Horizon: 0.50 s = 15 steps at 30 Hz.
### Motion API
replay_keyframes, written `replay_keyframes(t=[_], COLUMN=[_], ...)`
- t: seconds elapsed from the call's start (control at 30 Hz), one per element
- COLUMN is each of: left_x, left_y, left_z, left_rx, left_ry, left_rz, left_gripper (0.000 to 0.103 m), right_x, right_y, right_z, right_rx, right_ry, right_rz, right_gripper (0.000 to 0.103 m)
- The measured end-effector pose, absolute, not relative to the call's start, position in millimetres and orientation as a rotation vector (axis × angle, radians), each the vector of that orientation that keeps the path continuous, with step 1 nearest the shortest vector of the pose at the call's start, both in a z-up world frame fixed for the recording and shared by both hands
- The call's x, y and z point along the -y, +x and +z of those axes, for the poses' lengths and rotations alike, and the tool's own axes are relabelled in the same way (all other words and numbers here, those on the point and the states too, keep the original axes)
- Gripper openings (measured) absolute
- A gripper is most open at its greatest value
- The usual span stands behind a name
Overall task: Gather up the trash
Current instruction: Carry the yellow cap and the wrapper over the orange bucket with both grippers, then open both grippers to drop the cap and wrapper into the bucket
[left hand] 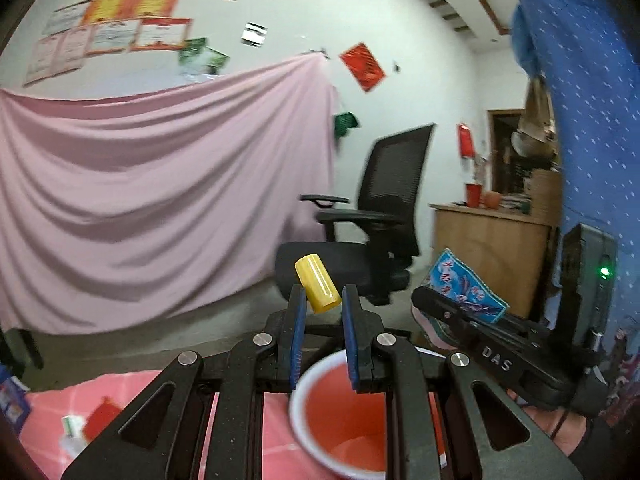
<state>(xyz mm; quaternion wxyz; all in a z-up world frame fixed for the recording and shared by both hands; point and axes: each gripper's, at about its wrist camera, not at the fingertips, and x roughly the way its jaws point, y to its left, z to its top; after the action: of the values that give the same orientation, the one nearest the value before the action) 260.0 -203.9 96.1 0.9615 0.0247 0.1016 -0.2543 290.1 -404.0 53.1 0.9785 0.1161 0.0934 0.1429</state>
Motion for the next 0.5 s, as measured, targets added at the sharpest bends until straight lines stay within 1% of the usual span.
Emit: replay_keyframes(t=[0.07,0.23,0.5], left_x=[220.8,253.5,272.2], left_y=[262.4,286.6,324.6], left_z=[92.5,69.6,50.0], left_rx=[-0.233,-0.373,-0.578], left_ry=[0.052,0.048,-0.032], left_rz=[-0.549,-0.598,-0.621], left_gripper=[0.015,0.015,0.015], right_x=[417.1,443.0,451.6], right_y=[295.2,307.9,316.2], right_z=[49.0,28.3,5.6], right_rx=[-0.219,-0.33,-0.46], right_ry=[0.246,0.255,0.267], right_rz=[0.257,0.206,0.164], right_gripper=[0.006,0.007,0.008])
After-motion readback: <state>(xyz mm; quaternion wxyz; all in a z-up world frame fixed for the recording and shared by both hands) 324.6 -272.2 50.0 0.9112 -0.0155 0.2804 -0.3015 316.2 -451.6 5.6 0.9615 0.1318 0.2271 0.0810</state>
